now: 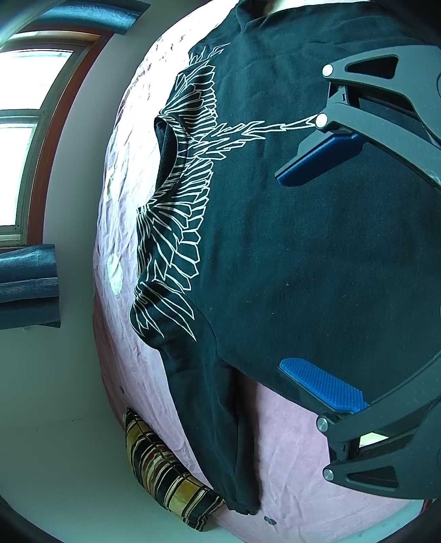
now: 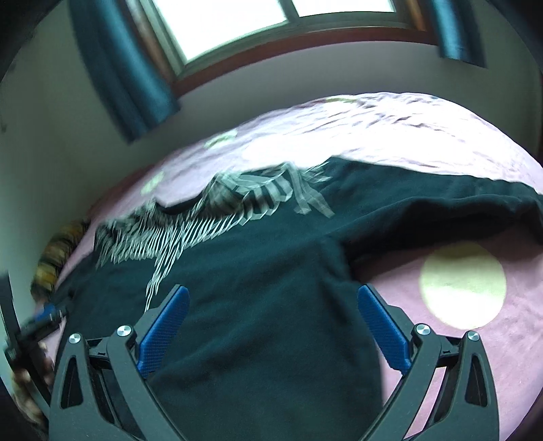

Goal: Fold small clothes
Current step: 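Grasp the black sweatshirt sleeve with the right tool and lift it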

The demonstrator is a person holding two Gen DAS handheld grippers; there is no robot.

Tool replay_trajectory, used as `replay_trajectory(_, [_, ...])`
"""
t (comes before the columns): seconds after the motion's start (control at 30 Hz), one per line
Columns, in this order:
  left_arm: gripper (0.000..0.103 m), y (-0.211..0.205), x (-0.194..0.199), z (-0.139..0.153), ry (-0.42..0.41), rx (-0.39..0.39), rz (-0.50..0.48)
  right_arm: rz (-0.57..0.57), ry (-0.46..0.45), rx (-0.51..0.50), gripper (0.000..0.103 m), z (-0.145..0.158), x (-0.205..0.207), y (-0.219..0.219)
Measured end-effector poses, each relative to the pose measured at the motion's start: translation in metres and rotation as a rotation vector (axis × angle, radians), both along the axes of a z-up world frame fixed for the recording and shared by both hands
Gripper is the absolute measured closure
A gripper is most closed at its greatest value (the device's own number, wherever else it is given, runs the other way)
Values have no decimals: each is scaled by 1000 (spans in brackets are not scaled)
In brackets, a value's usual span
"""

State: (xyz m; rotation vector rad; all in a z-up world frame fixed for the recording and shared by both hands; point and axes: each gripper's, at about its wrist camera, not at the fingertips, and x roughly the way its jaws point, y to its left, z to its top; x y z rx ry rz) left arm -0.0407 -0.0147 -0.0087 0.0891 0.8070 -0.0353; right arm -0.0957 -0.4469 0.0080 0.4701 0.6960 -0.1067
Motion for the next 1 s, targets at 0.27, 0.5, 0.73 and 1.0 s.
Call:
replay_trajectory(0.27, [2,7,3,-4,4,11,14,-401,-63,426,4,-32,-69,-197])
replay_trajectory(0.5, [2,7,9,-8,21,13,25,-669,-139,654,5,-88,-138,-289])
replay_trajectory(0.73, [2,-2,14,-15,52,4,20,-708,-158,621,5,-89,-130,-320])
replay_trajectory(1.0, [2,-7,14,-18,58,11,13,-754,-143,557,12,-85,-116,-310])
